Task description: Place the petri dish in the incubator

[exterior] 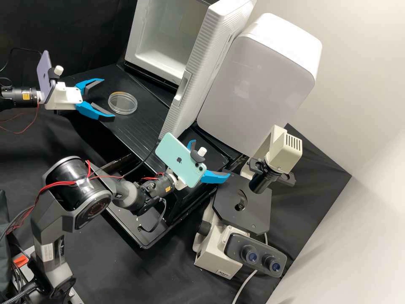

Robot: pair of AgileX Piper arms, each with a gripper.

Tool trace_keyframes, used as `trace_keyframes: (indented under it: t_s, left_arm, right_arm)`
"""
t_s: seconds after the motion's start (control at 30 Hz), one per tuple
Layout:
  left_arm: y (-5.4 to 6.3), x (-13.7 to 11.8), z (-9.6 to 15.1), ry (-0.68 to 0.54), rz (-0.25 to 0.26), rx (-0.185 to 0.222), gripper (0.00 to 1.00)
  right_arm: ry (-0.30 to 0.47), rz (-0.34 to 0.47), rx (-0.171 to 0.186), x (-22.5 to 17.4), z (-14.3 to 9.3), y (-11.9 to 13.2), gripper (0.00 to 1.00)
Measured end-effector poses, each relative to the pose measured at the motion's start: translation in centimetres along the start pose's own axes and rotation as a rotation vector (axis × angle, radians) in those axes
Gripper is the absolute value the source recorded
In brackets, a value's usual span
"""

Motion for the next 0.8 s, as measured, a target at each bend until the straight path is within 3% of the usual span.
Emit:
trace_keyframes:
  t_s: [0.23, 0.5, 0.8]
  left_arm:
    - [-0.6, 0.2, 0.0, 0.002, -0.029, 0.002, 1.00]
    - [-2.0, 0.6, 0.3, -0.030, -0.133, -0.047, 1.00]
    - [-1.6, 1.9, -0.2, -0.038, -0.142, -0.049, 1.00]
  right_arm:
    - [0.000, 0.000, 0.000, 0.0, 0.0, 0.0, 1.00]
    - [0.000, 0.000, 0.000, 0.0, 0.0, 0.0, 1.00]
    - [0.000, 0.000, 0.000, 0.0, 0.0, 0.0, 1.00]
